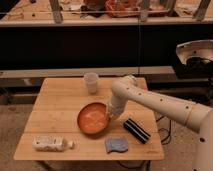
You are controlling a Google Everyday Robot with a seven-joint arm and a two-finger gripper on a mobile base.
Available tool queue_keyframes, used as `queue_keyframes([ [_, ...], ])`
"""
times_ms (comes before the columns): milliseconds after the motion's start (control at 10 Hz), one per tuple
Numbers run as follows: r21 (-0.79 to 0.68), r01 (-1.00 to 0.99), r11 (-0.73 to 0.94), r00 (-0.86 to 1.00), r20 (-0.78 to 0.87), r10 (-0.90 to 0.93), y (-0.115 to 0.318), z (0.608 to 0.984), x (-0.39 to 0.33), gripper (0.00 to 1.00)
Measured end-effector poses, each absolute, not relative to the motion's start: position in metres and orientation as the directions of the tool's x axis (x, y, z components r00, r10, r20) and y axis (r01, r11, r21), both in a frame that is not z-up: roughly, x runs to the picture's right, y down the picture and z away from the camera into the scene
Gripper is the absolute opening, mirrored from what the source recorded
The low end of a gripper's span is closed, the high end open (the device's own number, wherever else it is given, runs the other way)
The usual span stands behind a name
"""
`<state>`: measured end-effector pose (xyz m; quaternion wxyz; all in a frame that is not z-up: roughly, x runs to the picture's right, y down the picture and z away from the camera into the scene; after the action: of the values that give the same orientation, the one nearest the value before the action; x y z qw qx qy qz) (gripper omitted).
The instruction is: Drag the ceramic bowl in a circle
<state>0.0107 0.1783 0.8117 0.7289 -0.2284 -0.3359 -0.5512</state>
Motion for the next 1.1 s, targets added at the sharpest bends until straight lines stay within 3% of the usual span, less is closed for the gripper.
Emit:
queue_keyframes([
  [200, 0.067, 0.967, 0.247, 0.118, 0.740, -0.662, 0.173, 0.817, -0.031, 0.00],
  [600, 0.141, 0.973, 0.184, 0.021, 0.736, -0.677, 0.122, 0.852, -0.105, 0.00],
  [1100, 0.069, 0.966, 0.249, 0.116, 0.748, -0.654, 0.099, 0.878, -0.081, 0.00],
])
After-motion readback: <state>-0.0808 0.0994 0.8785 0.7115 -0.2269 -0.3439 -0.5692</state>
